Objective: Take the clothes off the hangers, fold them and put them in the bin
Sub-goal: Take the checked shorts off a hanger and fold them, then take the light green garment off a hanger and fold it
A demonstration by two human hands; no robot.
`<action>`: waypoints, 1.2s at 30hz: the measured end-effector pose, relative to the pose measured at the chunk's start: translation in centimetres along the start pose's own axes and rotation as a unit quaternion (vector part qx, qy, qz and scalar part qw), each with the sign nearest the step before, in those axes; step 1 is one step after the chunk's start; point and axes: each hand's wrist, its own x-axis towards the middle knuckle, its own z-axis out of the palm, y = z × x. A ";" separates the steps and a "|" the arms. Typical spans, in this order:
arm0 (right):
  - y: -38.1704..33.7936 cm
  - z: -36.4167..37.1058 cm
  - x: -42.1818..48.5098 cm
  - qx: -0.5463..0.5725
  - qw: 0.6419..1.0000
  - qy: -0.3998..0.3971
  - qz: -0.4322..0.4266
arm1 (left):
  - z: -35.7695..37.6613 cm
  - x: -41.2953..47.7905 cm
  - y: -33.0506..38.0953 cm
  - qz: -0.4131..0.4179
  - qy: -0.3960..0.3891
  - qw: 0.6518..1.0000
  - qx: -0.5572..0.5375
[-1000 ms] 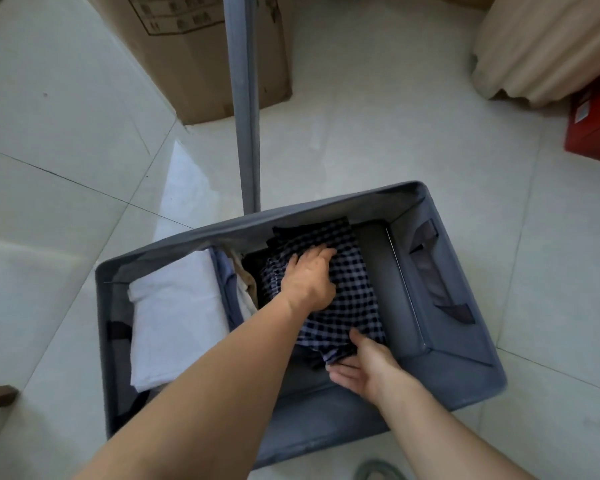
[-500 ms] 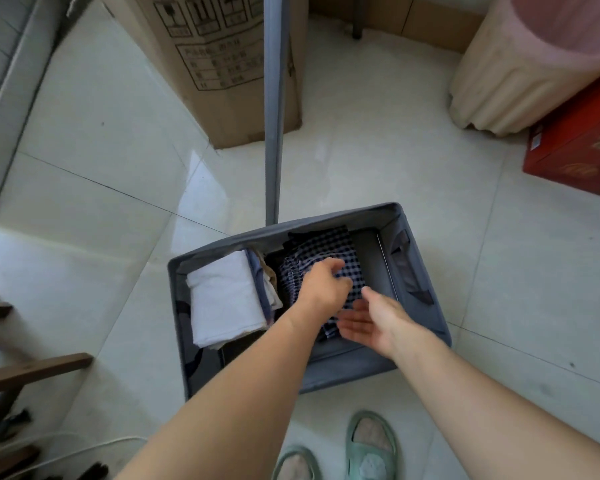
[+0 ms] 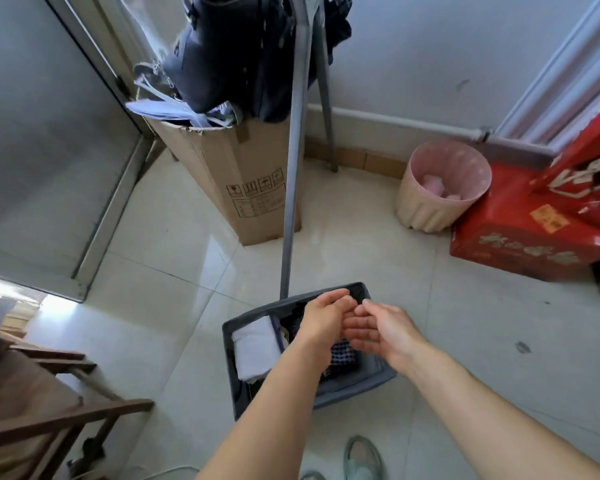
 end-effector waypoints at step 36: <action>-15.5 -25.5 -45.3 -0.074 0.915 0.210 -0.337 | 27.9 -39.7 12.6 0.264 -0.289 0.903 0.177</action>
